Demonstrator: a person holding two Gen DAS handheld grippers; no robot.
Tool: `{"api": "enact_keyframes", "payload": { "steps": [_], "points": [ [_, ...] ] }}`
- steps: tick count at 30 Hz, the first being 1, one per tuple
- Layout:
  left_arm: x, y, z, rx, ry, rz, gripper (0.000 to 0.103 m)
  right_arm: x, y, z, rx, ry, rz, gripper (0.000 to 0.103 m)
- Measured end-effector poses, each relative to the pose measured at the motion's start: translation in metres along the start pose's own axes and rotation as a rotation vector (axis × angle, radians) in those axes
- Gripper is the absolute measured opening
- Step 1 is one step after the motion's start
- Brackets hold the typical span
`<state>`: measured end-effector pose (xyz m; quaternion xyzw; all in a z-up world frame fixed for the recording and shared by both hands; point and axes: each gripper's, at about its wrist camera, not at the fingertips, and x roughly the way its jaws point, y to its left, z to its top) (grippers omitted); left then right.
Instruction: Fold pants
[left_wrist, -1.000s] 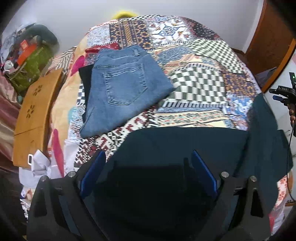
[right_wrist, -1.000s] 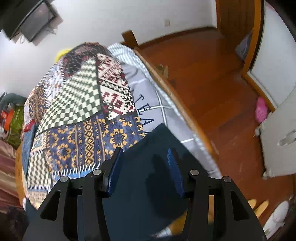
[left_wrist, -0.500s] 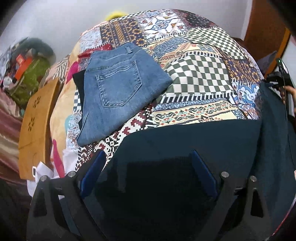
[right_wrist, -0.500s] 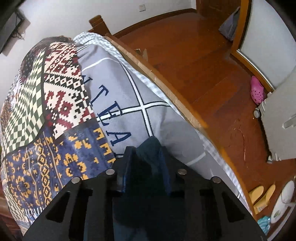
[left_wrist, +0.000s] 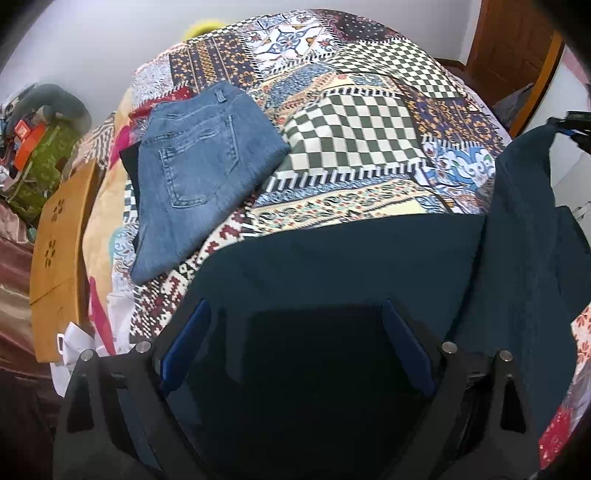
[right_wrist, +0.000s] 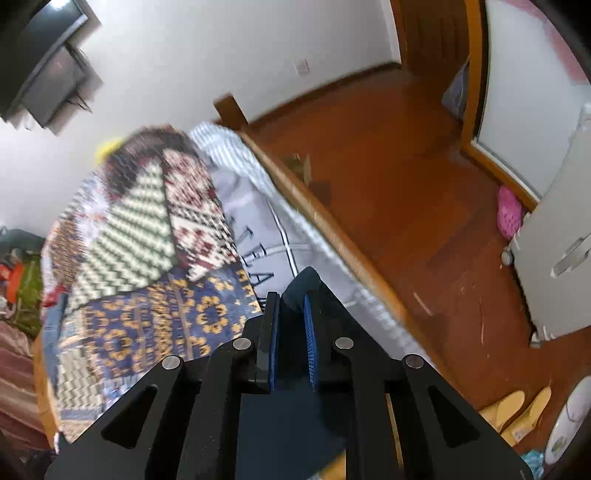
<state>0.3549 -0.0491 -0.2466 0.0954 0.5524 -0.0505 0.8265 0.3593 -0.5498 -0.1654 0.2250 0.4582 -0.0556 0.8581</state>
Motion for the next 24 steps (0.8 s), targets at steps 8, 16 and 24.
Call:
{"api": "enact_keyframes", "payload": {
  "steps": [8, 16, 24],
  "points": [
    [-0.028, -0.010, -0.013, -0.045, -0.001, -0.067, 0.094, -0.104, -0.013, -0.008, -0.016, -0.156, 0.088, 0.011],
    [-0.060, -0.033, -0.032, -0.009, -0.032, -0.107, 0.094, -0.139, -0.037, -0.061, -0.065, -0.174, 0.061, 0.011],
    [-0.050, -0.048, -0.053, -0.008, 0.018, -0.129, 0.094, -0.103, -0.088, -0.118, -0.013, -0.074, -0.054, 0.011]
  ]
}}
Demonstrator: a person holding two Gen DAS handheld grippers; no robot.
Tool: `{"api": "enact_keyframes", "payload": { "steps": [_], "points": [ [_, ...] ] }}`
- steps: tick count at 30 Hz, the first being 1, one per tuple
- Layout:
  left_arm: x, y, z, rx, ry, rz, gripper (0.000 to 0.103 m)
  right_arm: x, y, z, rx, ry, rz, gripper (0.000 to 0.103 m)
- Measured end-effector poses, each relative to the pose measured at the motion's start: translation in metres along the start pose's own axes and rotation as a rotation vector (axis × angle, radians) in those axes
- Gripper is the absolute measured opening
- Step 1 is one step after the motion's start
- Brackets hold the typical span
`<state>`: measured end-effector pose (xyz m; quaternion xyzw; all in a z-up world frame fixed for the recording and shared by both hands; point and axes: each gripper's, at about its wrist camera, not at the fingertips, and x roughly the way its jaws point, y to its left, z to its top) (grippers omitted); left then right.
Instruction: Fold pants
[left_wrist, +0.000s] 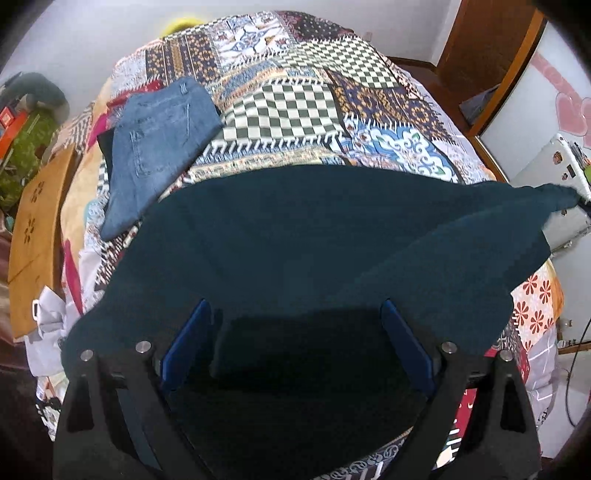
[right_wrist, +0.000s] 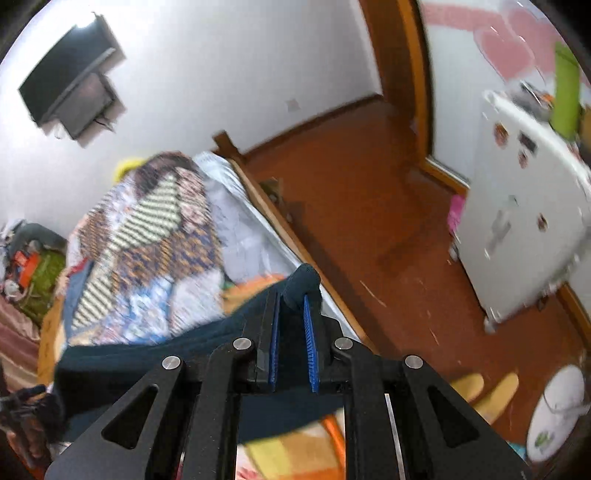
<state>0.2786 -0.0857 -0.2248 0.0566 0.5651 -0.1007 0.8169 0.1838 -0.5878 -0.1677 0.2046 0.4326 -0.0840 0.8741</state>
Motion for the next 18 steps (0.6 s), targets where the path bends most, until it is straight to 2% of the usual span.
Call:
{"api": "enact_keyframes", "payload": {
  "steps": [6, 8, 11, 12, 15, 18],
  "points": [
    [0.005, 0.001, -0.014, -0.013, 0.010, 0.011, 0.094, 0.020, -0.008, -0.043, -0.025, 0.063, -0.092, 0.011],
    [-0.002, 0.002, -0.017, -0.016, -0.012, 0.023, 0.094, 0.015, -0.014, -0.051, -0.032, 0.072, -0.123, 0.013],
    [-0.019, 0.012, -0.020, -0.047, -0.054, 0.001, 0.094, 0.004, -0.018, -0.050, -0.068, 0.062, -0.192, 0.013],
    [-0.025, 0.015, -0.020, -0.057, -0.072, 0.000, 0.094, 0.000, -0.016, -0.048, -0.076, 0.063, -0.191, 0.014],
    [-0.049, 0.033, -0.021, -0.097, -0.136, 0.010, 0.094, -0.016, -0.002, -0.037, -0.093, 0.031, -0.171, 0.026],
    [-0.076, 0.059, -0.026, -0.149, -0.210, 0.023, 0.094, -0.029, 0.029, -0.026, -0.141, -0.011, -0.122, 0.035]
  ]
}}
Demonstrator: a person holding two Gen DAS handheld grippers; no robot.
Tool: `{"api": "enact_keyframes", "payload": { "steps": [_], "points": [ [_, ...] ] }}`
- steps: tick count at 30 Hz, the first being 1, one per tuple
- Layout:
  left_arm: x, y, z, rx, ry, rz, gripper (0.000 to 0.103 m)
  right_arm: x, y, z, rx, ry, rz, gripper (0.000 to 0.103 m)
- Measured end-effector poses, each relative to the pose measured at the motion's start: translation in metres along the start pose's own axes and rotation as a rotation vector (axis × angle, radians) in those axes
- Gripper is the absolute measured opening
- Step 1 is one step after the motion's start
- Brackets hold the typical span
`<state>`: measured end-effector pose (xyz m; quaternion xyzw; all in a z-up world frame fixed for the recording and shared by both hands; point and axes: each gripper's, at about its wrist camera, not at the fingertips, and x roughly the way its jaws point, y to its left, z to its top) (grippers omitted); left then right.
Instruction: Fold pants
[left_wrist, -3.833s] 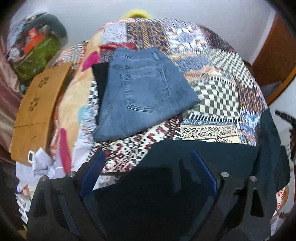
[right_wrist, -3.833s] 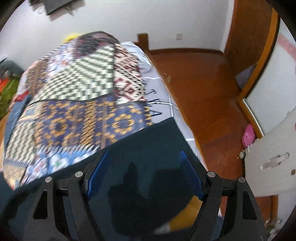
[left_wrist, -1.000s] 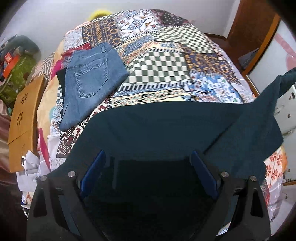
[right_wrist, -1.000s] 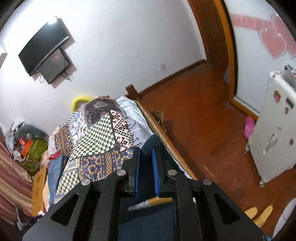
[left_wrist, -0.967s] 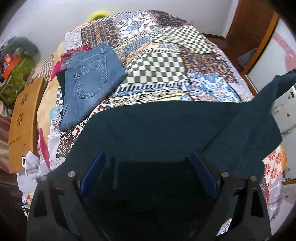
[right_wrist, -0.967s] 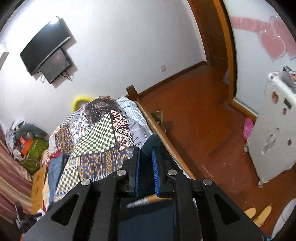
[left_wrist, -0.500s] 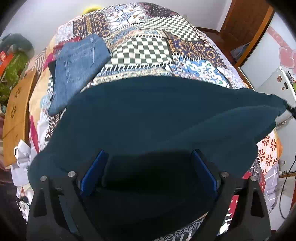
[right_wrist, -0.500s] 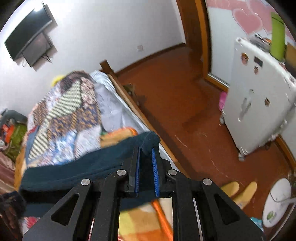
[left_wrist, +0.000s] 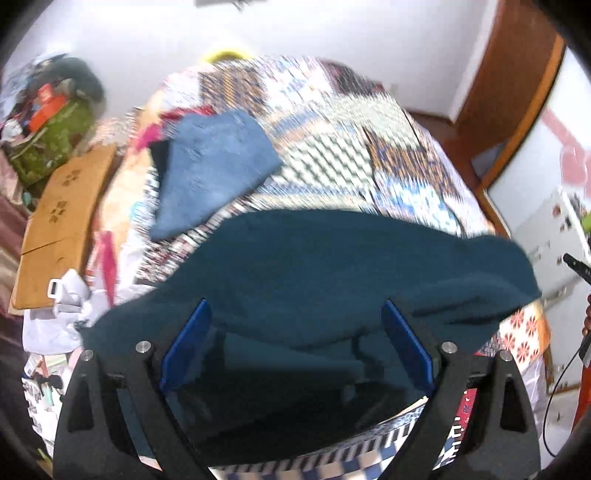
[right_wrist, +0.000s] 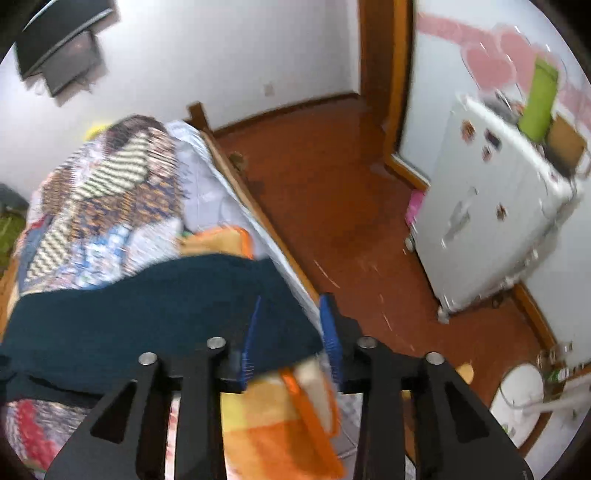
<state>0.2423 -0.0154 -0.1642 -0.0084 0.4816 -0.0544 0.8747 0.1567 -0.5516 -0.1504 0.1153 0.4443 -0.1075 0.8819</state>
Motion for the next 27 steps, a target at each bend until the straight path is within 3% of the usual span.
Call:
{"api": "enact_keyframes", "payload": {
  "steps": [6, 12, 18, 27],
  "points": [
    [-0.045, 0.066, 0.001, -0.079, -0.108, 0.090, 0.095, -0.025, 0.095, 0.024, -0.146, -0.089, 0.165, 0.039],
    [-0.056, 0.142, -0.019, -0.180, -0.121, 0.165, 0.096, -0.033, 0.218, 0.027, -0.328, -0.095, 0.367, 0.046],
    [-0.034, 0.216, -0.056, -0.310, -0.047, 0.165, 0.096, -0.020, 0.318, 0.018, -0.467, -0.050, 0.470, 0.046],
    [0.029, 0.264, -0.094, -0.406, 0.100, 0.137, 0.096, 0.025, 0.428, -0.008, -0.645, 0.083, 0.546, 0.046]
  ]
}}
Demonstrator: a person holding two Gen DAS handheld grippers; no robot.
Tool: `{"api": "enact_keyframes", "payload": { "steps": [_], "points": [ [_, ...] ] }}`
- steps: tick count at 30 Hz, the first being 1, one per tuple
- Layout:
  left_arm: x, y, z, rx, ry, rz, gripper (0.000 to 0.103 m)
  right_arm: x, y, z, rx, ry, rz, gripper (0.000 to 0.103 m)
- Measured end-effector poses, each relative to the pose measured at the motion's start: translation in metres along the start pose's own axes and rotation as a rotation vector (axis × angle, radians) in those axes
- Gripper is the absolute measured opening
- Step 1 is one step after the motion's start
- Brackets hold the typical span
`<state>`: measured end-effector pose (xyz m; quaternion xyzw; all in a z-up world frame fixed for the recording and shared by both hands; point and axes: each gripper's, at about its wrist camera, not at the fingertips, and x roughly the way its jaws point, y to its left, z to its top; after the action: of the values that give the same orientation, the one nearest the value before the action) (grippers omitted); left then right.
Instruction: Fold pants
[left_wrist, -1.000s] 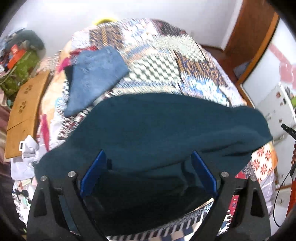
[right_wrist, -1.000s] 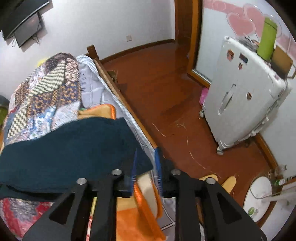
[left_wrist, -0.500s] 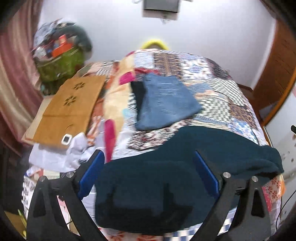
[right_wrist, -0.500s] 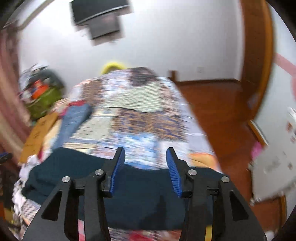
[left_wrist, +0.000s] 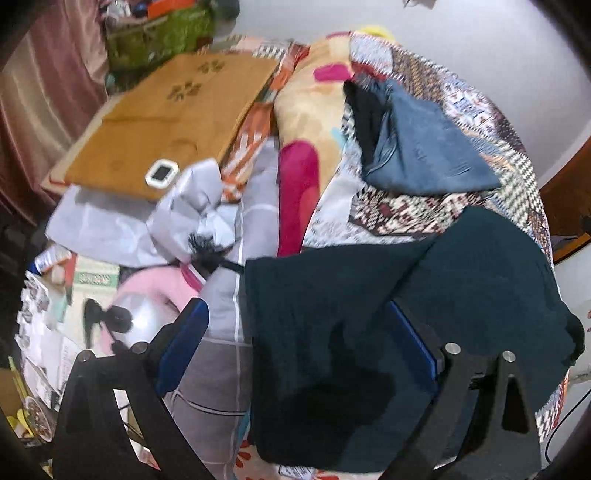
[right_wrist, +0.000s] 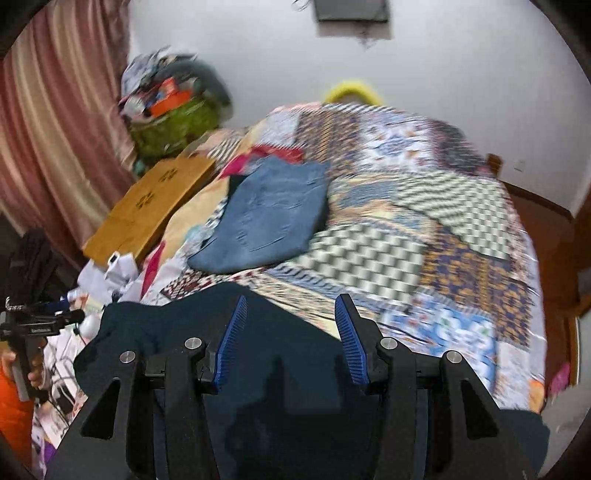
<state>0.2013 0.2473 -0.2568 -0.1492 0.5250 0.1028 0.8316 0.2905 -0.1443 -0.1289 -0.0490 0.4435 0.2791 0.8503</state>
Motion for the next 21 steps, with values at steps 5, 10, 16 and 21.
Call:
{"api": "enact_keyframes", "payload": {
  "steps": [5, 10, 16, 21],
  "points": [
    [0.038, 0.006, 0.004, -0.029, 0.081, -0.041, 0.096, 0.058, 0.025, 0.015, -0.063, 0.121, 0.041, 0.046],
    [0.061, 0.004, 0.011, -0.043, 0.136, -0.096, 0.096, 0.114, 0.037, 0.020, -0.086, 0.247, 0.087, 0.046],
    [0.082, -0.008, 0.010, 0.007, 0.185, -0.084, 0.083, 0.153, 0.052, 0.021, -0.121, 0.355, 0.180, 0.048],
    [0.072, -0.027, 0.007, 0.126, 0.116, -0.033, 0.054, 0.163, 0.060, 0.017, -0.172, 0.377, 0.192, 0.030]
  ]
}}
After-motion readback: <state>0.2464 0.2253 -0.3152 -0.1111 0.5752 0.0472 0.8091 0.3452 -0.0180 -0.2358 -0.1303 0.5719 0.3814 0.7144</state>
